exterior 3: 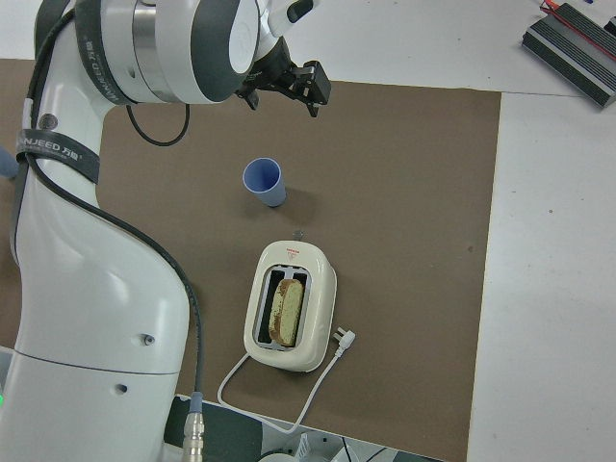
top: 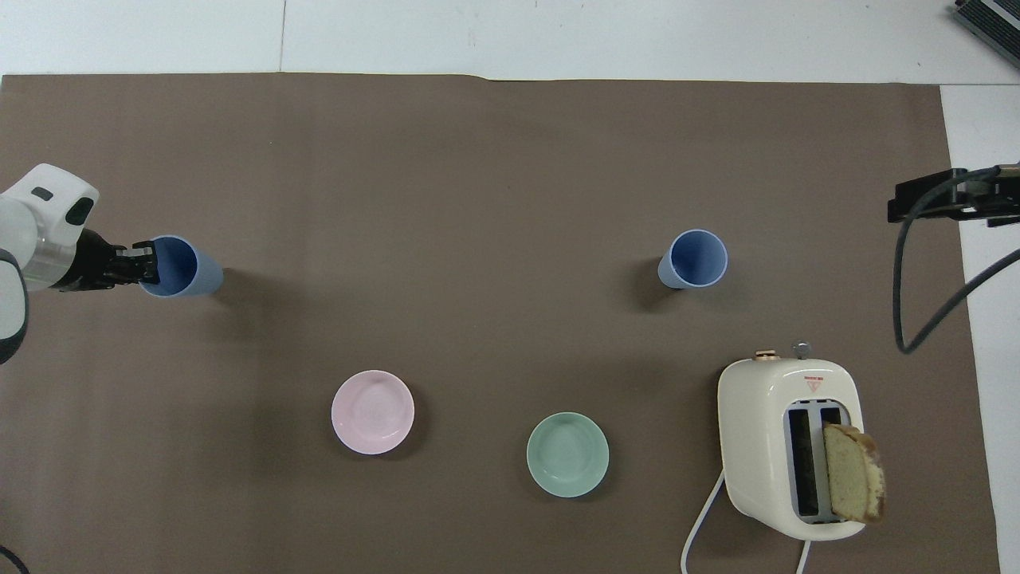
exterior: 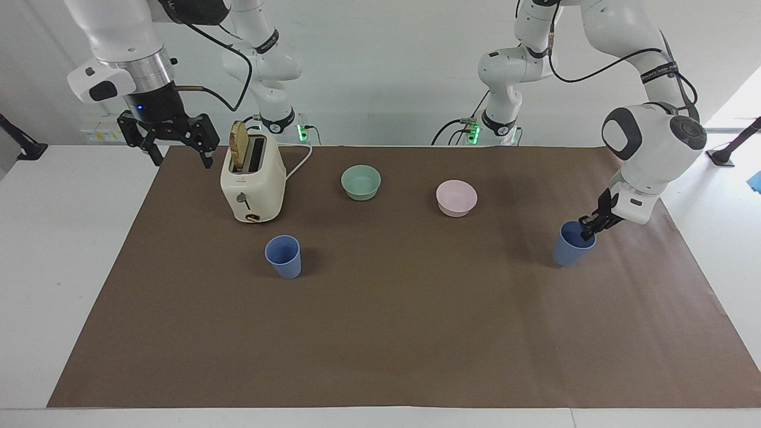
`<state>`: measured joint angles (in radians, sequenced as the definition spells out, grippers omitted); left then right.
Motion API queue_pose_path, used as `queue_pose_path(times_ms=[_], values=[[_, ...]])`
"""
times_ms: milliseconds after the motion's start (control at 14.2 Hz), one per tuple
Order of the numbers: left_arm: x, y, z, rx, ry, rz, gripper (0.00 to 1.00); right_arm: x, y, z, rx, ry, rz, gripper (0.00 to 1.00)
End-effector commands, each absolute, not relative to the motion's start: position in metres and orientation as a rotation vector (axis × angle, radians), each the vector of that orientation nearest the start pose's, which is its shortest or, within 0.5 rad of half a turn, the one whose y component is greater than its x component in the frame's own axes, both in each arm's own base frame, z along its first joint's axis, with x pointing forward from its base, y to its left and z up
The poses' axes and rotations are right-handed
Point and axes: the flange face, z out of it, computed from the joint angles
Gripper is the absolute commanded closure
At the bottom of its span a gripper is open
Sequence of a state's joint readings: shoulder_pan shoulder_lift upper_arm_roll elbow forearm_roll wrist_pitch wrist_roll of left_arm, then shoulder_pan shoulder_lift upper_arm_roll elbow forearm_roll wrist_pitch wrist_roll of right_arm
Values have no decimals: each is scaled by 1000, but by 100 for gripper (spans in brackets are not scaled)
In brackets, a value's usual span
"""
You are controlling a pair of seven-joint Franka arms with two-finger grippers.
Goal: Stack blue cups with both arms
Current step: 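Reach the left gripper to the blue cup and grasp it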
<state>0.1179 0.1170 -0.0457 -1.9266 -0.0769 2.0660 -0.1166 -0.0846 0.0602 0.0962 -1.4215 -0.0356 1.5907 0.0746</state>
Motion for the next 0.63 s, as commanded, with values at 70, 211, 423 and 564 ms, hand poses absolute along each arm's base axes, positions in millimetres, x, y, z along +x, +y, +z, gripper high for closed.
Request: queue_pose_path(times_ms=[70, 211, 423, 564], values=[[592, -17, 504, -3214, -376, -24, 100, 569, -2, 664, -3142, 85, -182, 0], [588, -75, 508, -3200, -460, -19, 100, 569, -2, 664, -3142, 85, -182, 0], [575, -152, 510, -3197, -515, -23, 100, 569, -2, 664, -3142, 85, -182, 0], [562, -204, 511, -3206, -560, -50, 100, 569, -2, 664, -3142, 85, -182, 0]])
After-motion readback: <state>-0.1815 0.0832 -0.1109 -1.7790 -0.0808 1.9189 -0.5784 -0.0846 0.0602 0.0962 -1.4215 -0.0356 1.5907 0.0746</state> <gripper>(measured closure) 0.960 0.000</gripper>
